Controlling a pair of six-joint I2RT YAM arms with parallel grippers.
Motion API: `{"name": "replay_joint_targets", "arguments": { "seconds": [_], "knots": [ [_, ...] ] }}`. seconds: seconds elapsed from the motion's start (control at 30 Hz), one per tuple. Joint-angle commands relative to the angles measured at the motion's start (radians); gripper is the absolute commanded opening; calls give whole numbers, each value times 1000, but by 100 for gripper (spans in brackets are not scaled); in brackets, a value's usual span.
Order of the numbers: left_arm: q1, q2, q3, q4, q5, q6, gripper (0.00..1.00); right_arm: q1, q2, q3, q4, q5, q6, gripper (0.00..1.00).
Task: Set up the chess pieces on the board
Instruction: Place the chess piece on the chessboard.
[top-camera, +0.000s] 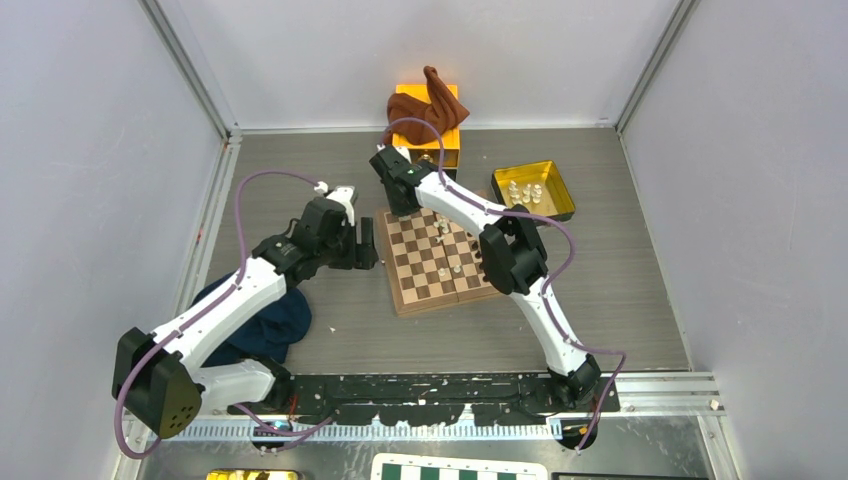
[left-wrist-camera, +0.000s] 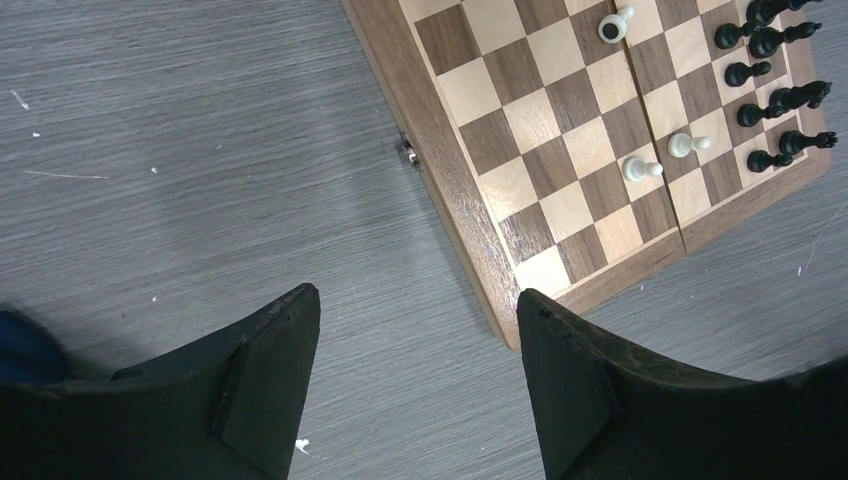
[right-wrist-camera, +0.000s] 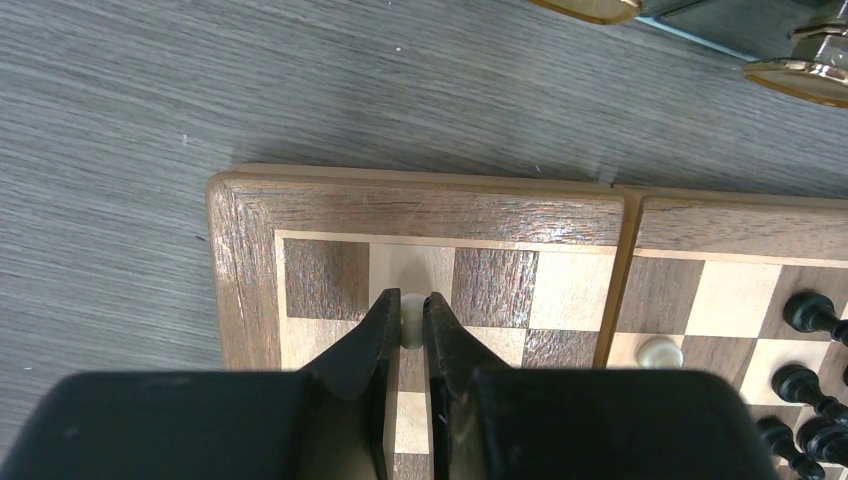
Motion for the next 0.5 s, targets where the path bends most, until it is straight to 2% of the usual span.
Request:
{"name": "replay_joint_targets", "arguments": {
  "seconds": [0.0, 0.47],
  "knots": [
    [8, -21, 3, 44, 3, -1, 73, 7, 0, 55, 14, 18, -16, 1],
    [14, -7, 10, 42, 11, 7, 73, 8, 18, 70, 18, 13, -17, 1]
  ]
}}
